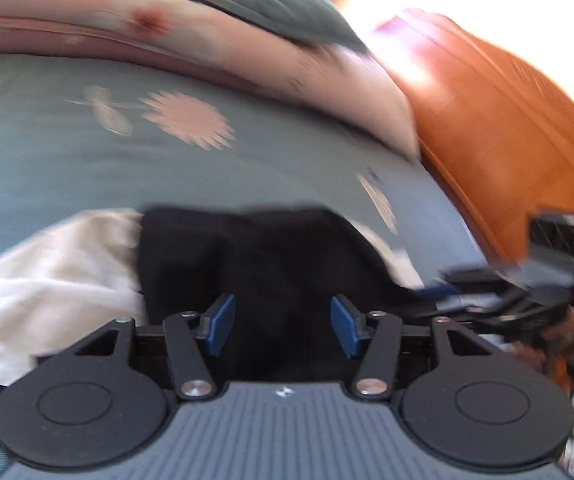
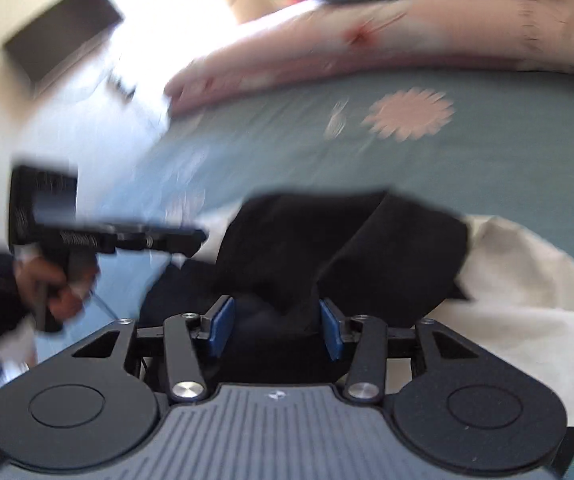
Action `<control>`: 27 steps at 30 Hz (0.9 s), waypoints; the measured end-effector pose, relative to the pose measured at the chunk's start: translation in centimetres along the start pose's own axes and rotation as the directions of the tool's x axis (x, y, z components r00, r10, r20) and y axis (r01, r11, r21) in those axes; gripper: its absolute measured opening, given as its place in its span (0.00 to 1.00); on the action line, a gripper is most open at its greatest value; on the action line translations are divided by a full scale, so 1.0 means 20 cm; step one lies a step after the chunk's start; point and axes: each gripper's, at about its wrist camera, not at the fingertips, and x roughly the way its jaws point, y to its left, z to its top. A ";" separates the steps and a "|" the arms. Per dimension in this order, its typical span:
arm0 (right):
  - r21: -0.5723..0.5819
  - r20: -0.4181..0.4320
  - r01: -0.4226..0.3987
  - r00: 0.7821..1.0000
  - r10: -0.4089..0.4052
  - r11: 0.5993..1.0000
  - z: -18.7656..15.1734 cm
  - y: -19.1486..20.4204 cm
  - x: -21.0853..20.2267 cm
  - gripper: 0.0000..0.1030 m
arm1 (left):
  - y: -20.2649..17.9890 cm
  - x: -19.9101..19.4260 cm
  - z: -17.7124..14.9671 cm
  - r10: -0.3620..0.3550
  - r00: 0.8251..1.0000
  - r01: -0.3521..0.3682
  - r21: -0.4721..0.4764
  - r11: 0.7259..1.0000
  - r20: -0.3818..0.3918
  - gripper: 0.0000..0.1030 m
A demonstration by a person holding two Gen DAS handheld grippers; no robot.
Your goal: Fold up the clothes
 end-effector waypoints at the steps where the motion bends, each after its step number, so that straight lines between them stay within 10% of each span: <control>1: -0.035 -0.040 0.039 0.998 -0.041 0.999 -0.05 0.01 0.06 0.50 | -0.02 0.06 -0.05 0.013 0.999 -0.011 0.042 0.999 -0.050 0.51; 4: -0.101 -0.122 0.138 0.981 -0.150 0.985 -0.20 -0.03 0.21 0.49 | -0.01 0.24 -0.19 0.077 0.986 -0.060 0.118 0.991 -0.149 0.51; 9: -0.063 -0.112 0.180 0.976 -0.186 0.982 -0.21 -0.02 0.15 0.48 | -0.10 0.17 -0.19 0.092 0.990 -0.069 0.200 0.977 -0.104 0.50; 20: -0.064 0.211 0.178 0.964 -0.161 0.982 0.22 0.05 0.03 0.49 | -0.19 0.01 -0.01 0.130 0.985 -0.158 0.298 0.941 0.112 0.56; 24: -0.087 0.145 0.212 0.970 -0.198 0.973 0.21 -0.06 0.23 0.49 | -0.04 0.14 0.15 0.192 0.964 -0.233 0.233 0.944 0.184 0.56; 27: -0.079 0.048 0.227 0.974 -0.223 0.971 0.15 -0.16 0.37 0.48 | 0.08 0.28 0.15 0.209 0.972 -0.225 0.174 0.959 0.102 0.56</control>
